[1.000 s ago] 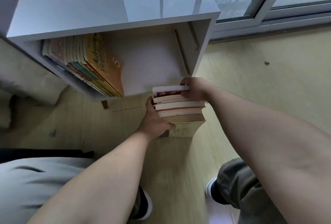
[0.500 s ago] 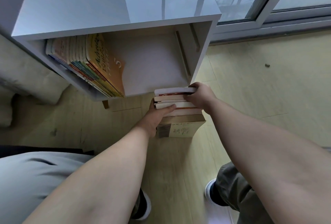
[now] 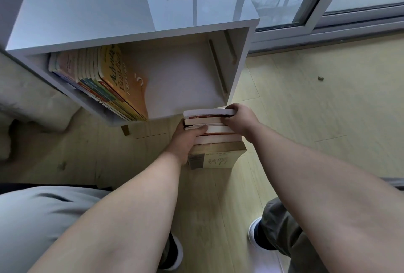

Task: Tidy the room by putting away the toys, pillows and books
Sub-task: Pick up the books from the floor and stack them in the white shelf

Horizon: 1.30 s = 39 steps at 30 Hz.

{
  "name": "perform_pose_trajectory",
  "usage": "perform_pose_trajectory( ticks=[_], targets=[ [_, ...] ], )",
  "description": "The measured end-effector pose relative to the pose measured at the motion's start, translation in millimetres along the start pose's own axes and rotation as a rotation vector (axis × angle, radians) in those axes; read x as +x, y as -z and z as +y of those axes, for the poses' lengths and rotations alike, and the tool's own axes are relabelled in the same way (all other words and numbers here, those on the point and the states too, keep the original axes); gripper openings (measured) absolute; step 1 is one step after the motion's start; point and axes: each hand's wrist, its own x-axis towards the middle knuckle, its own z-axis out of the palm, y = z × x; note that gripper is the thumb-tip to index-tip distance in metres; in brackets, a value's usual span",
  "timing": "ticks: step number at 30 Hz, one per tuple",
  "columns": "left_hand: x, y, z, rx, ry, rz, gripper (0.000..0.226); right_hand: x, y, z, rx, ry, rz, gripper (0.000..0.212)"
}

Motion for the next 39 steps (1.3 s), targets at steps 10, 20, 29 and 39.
perform_pose_trajectory(
  ticks=[10, 20, 29, 39],
  targets=[
    [0, -6, 3, -0.093, 0.063, 0.055, 0.039, -5, 0, 2, 0.046, -0.027, -0.017, 0.042],
    [-13, -18, 5, 0.647, -0.52, 0.247, 0.064, -6, 7, 5, 0.106, -0.073, -0.001, 0.068],
    [-2, -16, -5, 0.688, -0.54, 0.267, 0.034, -15, 17, 26, 0.464, -0.251, 0.179, 0.038],
    [0, -16, -5, 0.677, -0.524, 0.263, 0.036, -25, 24, 34, 0.422, -0.19, 0.091, 0.028]
  ],
)
